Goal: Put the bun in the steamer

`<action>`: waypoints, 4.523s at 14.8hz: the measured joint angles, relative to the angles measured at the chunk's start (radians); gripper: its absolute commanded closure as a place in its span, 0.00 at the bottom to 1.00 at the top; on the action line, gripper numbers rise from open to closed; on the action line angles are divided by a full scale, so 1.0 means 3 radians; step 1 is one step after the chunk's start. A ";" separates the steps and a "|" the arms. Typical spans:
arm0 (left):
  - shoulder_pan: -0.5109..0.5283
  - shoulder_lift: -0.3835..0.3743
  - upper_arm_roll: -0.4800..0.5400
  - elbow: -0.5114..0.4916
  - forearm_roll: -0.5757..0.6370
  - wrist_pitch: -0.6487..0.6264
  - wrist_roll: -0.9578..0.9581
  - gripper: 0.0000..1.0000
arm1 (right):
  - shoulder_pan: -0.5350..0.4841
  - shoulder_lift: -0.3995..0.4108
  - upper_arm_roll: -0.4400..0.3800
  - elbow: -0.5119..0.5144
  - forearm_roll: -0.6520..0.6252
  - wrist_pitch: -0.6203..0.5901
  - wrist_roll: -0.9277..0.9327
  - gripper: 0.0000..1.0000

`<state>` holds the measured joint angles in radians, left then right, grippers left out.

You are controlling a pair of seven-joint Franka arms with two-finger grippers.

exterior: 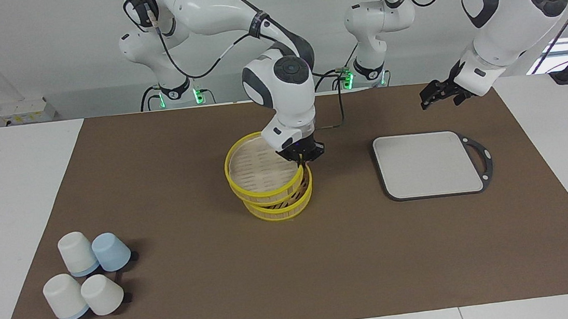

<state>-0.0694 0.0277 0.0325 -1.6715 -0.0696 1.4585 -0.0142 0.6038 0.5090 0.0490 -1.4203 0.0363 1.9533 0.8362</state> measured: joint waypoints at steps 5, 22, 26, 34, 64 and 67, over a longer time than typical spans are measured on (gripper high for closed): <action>0.0253 -0.0136 -0.0175 -0.0157 0.0000 0.0021 0.0186 0.00 | 0.0058 0.0107 0.0000 0.0087 0.0002 0.0103 0.0000 1.00; 0.0268 -0.0190 -0.0336 -0.0257 0.0130 0.0615 0.0335 0.00 | 0.0109 0.0173 -0.0021 0.0154 0.0002 0.0174 0.0000 1.00; 0.0271 -0.0190 -0.0336 -0.0257 0.0130 0.0615 0.0335 0.00 | 0.0081 0.0186 -0.0023 0.0151 0.0007 0.0191 -0.0001 1.00; 0.0273 -0.0190 -0.0337 -0.0257 0.0130 0.0615 0.0335 0.00 | 0.0090 0.0202 -0.0021 0.0104 -0.0020 0.0253 -0.0015 0.00; 0.0282 -0.0194 -0.0336 -0.0252 0.0130 0.0648 0.0347 0.00 | -0.2213 -0.1503 -0.0078 -0.0822 -0.0085 -0.0974 -0.2893 0.00; 0.0283 -0.0194 -0.0336 -0.0252 0.0130 0.0648 0.0347 0.00 | -0.2232 -0.1503 -0.0079 -0.0830 -0.0085 -0.0948 -0.2893 0.00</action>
<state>0.0155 -0.0306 -0.0682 -1.7471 -0.0306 1.6528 0.0898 -0.0658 0.0579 0.0255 -1.6694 0.0108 1.6689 -0.0318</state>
